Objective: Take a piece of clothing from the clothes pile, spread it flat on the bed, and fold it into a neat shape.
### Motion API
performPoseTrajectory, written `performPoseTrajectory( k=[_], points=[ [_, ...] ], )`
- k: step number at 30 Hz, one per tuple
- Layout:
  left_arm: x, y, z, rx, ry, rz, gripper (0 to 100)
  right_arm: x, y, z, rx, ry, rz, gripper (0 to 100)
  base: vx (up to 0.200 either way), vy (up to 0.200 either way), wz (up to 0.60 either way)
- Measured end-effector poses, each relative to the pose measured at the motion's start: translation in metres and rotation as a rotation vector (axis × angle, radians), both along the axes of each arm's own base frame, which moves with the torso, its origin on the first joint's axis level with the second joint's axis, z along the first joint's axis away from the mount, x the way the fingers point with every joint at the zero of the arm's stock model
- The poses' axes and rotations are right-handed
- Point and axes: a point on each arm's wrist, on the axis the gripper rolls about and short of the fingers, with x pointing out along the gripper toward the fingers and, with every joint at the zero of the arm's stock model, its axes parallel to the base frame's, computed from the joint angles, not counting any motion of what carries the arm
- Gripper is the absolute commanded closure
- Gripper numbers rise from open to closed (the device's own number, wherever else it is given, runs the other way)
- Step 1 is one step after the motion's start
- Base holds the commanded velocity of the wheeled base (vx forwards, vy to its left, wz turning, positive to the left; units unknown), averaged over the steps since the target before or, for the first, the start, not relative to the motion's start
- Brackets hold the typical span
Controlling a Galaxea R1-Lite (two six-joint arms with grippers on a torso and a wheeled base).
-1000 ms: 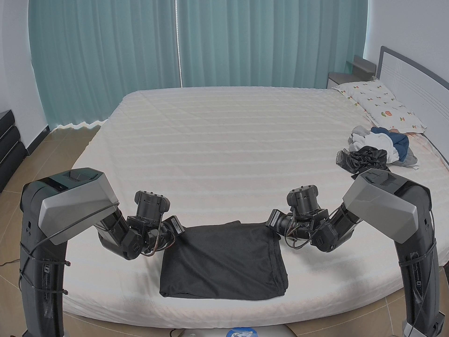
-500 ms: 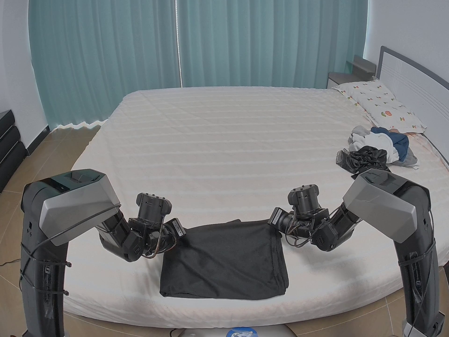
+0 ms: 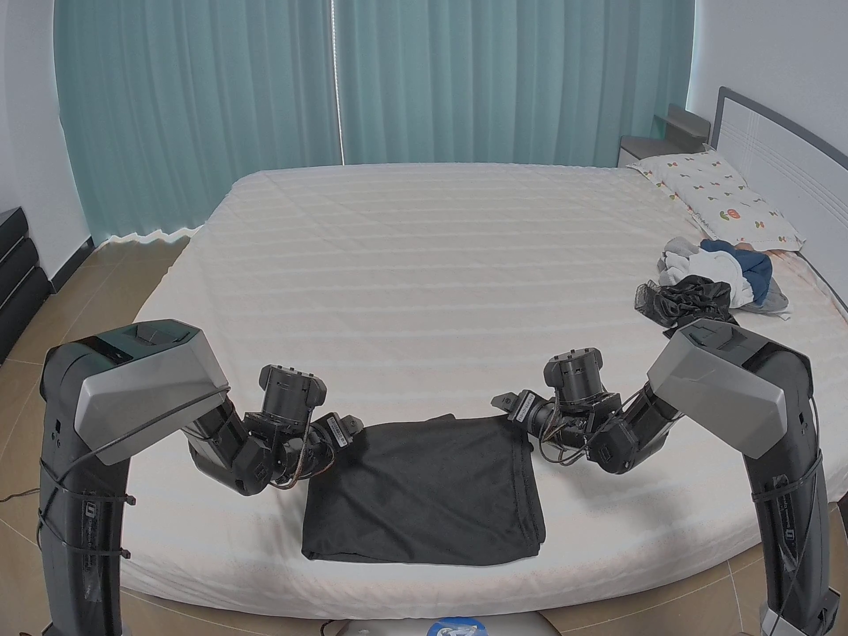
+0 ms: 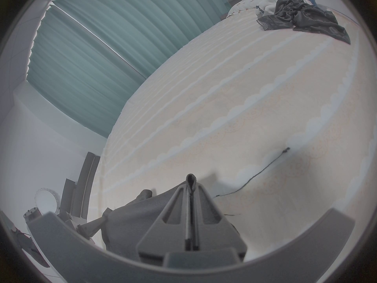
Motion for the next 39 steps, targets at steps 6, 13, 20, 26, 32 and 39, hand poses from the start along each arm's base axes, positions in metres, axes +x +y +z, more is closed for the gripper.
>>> performPoseTrajectory(
  k=[6, 13, 20, 26, 32, 39],
  points=[
    [-0.004, 0.003, 0.003, 0.006, 0.002, 0.032, 0, -0.002, -0.011, 0.016, 0.013, -0.012, -0.024, 0, 0.000, 0.000, 0.00],
    [-0.008, 0.017, 0.036, -0.025, -0.058, 0.080, 0, -0.020, -0.040, 0.053, 0.024, -0.033, -0.066, 0, 0.000, 0.000, 0.00],
    [-0.027, 0.034, 0.082, -0.048, -0.136, 0.115, 0, -0.057, -0.074, 0.096, 0.042, -0.095, -0.111, 0, 0.000, 0.000, 0.00],
    [-0.060, 0.048, 0.122, -0.067, -0.207, 0.121, 0, -0.105, -0.096, 0.138, 0.045, -0.180, -0.115, 0, 0.000, 0.000, 0.00],
    [-0.101, 0.061, 0.157, -0.063, -0.292, 0.107, 0, -0.162, -0.115, 0.174, 0.016, -0.278, -0.093, 0, 0.000, 0.000, 0.00],
    [-0.160, 0.078, 0.178, -0.062, -0.366, 0.096, 0, -0.230, -0.135, 0.197, -0.022, -0.329, -0.066, 0, 0.000, 0.000, 0.00]
  ],
)
